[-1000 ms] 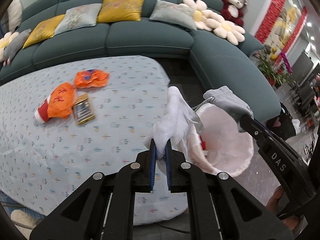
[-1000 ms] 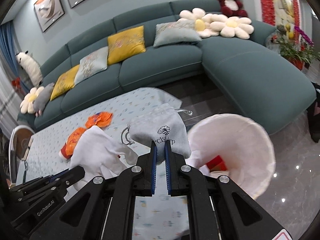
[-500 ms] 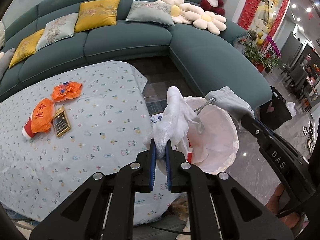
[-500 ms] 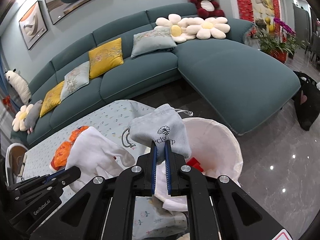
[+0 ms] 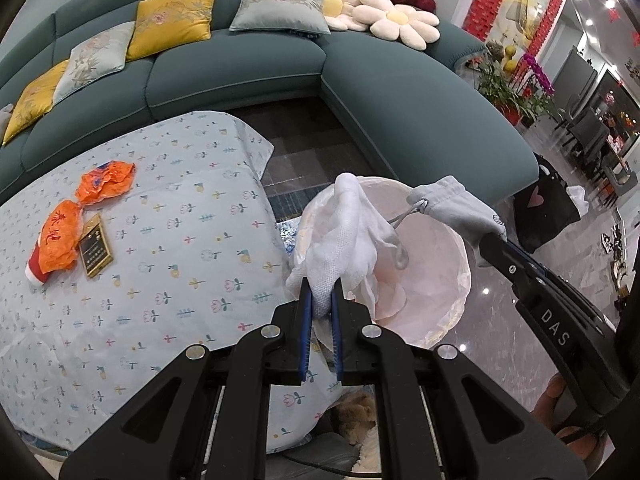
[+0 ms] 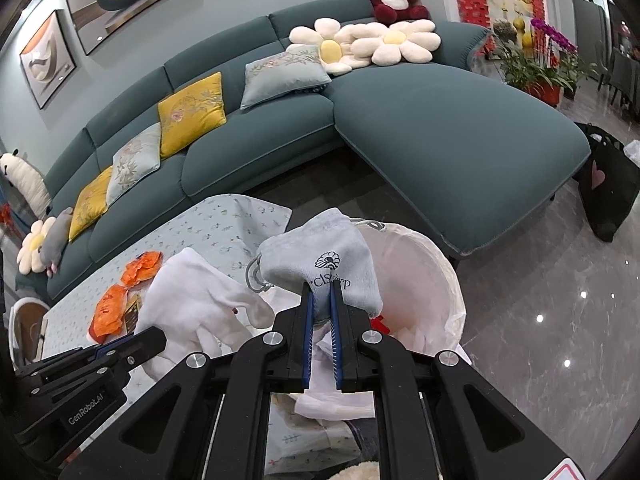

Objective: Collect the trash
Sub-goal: 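Carry the white glove and grey pouch over the white bin, then open both grippers to drop glove and pouch into the bin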

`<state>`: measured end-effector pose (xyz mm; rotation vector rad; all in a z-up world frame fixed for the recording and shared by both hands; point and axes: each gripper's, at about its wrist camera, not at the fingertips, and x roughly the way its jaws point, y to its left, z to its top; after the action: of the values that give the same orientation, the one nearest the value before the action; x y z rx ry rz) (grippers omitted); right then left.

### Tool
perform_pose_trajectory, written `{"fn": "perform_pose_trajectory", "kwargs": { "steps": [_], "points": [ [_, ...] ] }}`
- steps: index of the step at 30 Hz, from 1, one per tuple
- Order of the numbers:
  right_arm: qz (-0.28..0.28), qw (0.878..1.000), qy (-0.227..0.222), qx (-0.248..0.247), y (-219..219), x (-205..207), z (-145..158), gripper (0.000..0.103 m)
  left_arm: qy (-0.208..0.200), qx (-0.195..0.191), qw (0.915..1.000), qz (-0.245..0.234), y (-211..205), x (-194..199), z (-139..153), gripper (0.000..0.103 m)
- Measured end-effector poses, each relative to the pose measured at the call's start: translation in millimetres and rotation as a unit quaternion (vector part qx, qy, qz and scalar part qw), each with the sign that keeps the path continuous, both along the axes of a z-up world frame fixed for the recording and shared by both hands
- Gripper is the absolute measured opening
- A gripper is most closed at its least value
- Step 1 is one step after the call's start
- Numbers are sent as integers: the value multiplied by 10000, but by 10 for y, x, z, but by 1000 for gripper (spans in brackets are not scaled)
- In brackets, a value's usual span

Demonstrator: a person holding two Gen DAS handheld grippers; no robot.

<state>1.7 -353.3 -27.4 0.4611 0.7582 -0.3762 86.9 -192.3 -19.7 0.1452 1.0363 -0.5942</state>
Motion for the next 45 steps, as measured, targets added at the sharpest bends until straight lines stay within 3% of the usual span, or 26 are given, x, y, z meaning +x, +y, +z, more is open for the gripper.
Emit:
{"fn": "perform_pose_trajectory", "kwargs": {
  "steps": [25, 29, 34, 38, 45],
  "points": [
    [-280, 9996, 58, 74, -192, -38, -86, 9, 73, -48, 9998, -179, -346, -2, -95, 12],
    [-271, 9996, 53, 62, -177, -39, -88, 11, 91, -172, 9998, -42, -328, 13, -80, 33],
    [-219, 9997, 43, 49, -168, -22, -66, 13, 81, -191, 9998, 3, -312, 30, -69, 34],
    [-222, 9998, 12, -6, -160, -8, -35, 15, 77, -204, 9997, 105, -259, 47, -69, 42],
    [-170, 9999, 4, -24, -105, 31, -7, 16, 102, -194, 9995, 214, -131, 64, -76, 42]
  ]
}}
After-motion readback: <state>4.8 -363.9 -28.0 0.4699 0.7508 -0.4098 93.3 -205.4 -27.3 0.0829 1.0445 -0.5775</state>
